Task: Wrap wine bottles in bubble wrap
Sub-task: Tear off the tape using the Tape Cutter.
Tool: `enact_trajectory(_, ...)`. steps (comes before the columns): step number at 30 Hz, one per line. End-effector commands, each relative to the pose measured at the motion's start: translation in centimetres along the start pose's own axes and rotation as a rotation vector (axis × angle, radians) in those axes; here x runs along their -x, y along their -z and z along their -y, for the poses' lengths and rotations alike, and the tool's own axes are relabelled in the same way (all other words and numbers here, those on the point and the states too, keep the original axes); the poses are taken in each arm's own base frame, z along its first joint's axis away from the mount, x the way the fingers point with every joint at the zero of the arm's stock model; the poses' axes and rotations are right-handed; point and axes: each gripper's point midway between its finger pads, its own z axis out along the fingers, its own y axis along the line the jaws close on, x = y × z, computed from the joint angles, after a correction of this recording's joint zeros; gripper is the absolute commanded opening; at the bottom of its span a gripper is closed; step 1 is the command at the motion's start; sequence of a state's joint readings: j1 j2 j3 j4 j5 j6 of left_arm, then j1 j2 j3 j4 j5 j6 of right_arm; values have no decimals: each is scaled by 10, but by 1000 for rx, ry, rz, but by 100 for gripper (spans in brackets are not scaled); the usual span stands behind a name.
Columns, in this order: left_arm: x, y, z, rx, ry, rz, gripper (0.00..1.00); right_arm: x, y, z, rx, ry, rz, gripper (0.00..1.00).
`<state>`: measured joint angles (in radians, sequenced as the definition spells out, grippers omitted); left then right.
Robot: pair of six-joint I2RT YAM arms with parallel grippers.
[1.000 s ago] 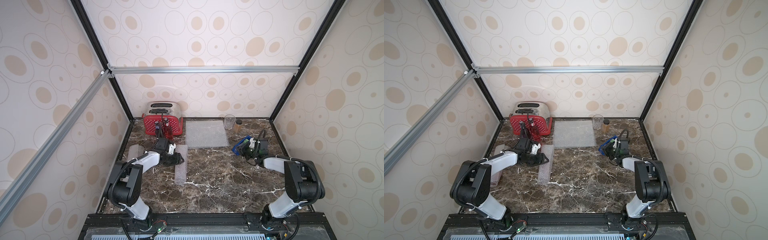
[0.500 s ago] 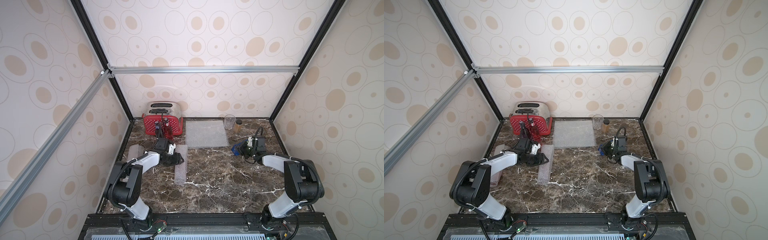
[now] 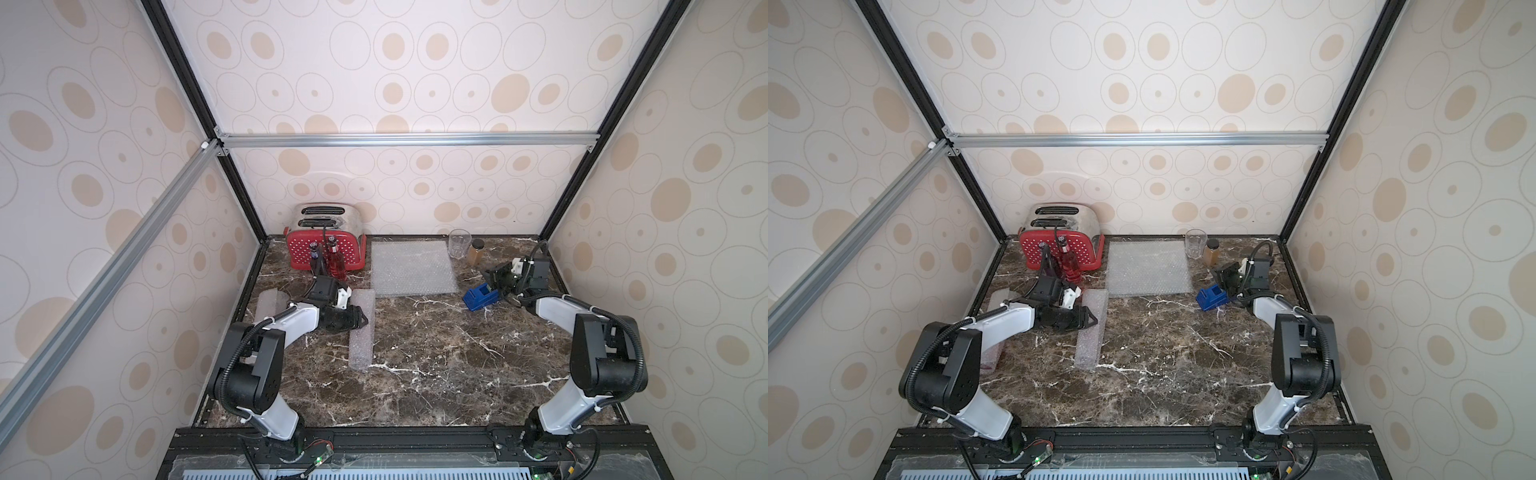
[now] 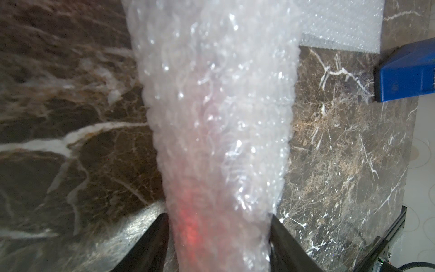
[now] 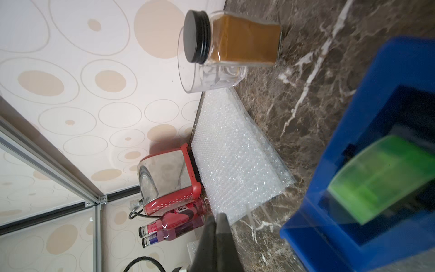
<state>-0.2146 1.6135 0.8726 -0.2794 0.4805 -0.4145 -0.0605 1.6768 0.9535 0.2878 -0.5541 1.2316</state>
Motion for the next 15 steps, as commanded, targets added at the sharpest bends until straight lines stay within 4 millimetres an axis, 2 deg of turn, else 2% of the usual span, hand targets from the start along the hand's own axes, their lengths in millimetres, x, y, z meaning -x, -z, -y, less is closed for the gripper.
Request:
enact_trajectory(1, -15, 0, -14, 66, 2, -37, 63, 4, 5, -20, 58, -12, 4, 0)
enact_trajectory(4, -15, 0, -14, 65, 2, -37, 63, 12, 8, -26, 80, -24, 20, 0)
enact_trajectory(9, -14, 1, -13, 66, 0, -33, 63, 31, 25, -44, 118, -10, 83, 0)
enact_trajectory(13, -15, 1, -13, 64, 0, -33, 63, 31, 26, -30, 70, -6, 96, 0)
enact_trajectory(15, -15, 1, -13, 65, 0, -34, 63, 32, 28, -33, 105, -43, 97, 0)
